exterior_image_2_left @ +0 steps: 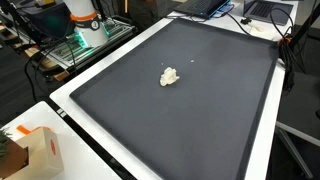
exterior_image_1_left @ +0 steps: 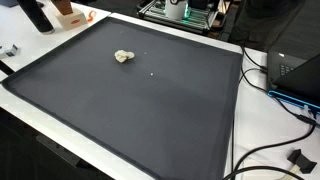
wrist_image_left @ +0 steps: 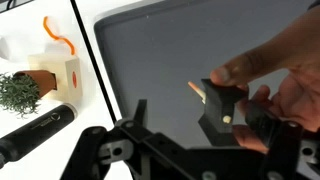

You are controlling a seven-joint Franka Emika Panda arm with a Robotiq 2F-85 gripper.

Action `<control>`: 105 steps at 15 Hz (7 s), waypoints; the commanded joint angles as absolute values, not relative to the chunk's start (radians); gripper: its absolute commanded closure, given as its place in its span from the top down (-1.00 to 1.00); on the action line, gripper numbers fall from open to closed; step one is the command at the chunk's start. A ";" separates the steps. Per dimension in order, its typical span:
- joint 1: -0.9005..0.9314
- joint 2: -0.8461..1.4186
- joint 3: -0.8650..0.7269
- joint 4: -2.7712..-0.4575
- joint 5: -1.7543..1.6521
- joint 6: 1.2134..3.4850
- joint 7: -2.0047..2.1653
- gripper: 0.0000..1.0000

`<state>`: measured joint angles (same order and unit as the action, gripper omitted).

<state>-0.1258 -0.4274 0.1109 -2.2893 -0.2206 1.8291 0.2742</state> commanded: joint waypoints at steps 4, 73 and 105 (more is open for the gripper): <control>-0.093 -0.418 0.084 -2.282 -0.227 1.831 0.272 0.50; -0.107 0.106 -0.095 -2.192 0.820 2.271 0.128 -0.94; -0.106 0.237 -0.125 -2.126 0.825 2.415 0.412 -0.94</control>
